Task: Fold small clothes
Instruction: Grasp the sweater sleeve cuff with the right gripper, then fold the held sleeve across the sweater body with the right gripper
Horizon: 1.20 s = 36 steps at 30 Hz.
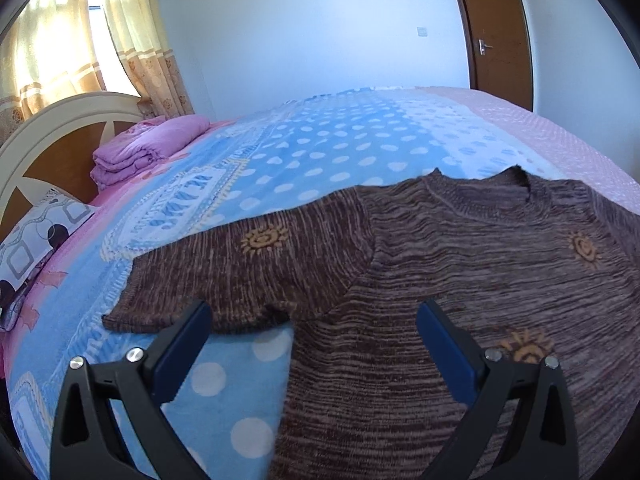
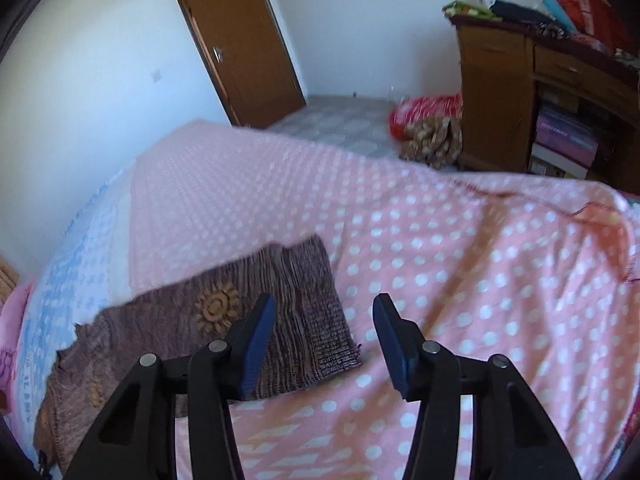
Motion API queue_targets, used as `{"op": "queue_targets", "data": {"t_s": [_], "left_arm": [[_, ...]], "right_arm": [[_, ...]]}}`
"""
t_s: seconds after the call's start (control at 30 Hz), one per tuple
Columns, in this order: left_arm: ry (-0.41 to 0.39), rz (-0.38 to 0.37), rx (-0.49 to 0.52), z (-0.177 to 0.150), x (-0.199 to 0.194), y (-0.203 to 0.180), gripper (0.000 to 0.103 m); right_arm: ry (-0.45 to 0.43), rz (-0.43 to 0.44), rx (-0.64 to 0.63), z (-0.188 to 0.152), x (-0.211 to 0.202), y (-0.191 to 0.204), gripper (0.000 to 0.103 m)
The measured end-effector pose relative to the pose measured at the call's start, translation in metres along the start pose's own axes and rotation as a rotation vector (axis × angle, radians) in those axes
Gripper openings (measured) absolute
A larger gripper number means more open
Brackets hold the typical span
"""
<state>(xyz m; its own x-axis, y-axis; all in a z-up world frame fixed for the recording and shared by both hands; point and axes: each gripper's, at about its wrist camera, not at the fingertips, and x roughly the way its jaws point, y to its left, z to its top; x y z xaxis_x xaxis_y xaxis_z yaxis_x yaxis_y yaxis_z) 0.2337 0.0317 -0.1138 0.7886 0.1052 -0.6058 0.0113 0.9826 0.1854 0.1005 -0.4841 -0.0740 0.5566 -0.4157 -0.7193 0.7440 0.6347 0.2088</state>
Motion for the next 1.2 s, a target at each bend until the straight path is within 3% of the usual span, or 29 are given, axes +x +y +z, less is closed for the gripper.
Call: {"op": "queue_targets", "data": {"t_s": [0.23,0.4,0.47,0.57,0.67,0.8,1.0,1.2], "left_arm": [[0.063,-0.029,-0.017,-0.007,0.018,0.001,0.103],[0.13,-0.064,-0.004,-0.011,0.03,-0.006,0.103],[0.129,-0.072,-0.012,-0.011,0.029,-0.003,0.103],[0.138,-0.101,-0.043,-0.011,0.031,0.002,0.103],[0.151,-0.127,-0.091,-0.012,0.035,0.01,0.103],[0.166,-0.154,-0.145,-0.013,0.039,0.018,0.103],[0.158,-0.146,-0.149,-0.013,0.038,0.017,0.103],[0.146,-0.15,-0.153,-0.013,0.037,0.019,0.103]], "right_arm": [[0.088,-0.055,-0.051,-0.016,0.051,0.013,0.052],[0.088,-0.092,-0.107,-0.015,0.054,0.021,0.029],[0.099,-0.082,-0.125,-0.012,0.054,0.023,0.008],[0.115,-0.07,-0.142,-0.009,0.048,0.029,0.007],[0.073,-0.037,-0.115,-0.002,0.027,0.036,0.007],[-0.001,0.038,-0.157,0.008,-0.011,0.069,0.007],[-0.082,0.25,-0.29,0.005,-0.069,0.169,0.007],[0.005,0.517,-0.41,-0.047,-0.08,0.289,0.007]]}}
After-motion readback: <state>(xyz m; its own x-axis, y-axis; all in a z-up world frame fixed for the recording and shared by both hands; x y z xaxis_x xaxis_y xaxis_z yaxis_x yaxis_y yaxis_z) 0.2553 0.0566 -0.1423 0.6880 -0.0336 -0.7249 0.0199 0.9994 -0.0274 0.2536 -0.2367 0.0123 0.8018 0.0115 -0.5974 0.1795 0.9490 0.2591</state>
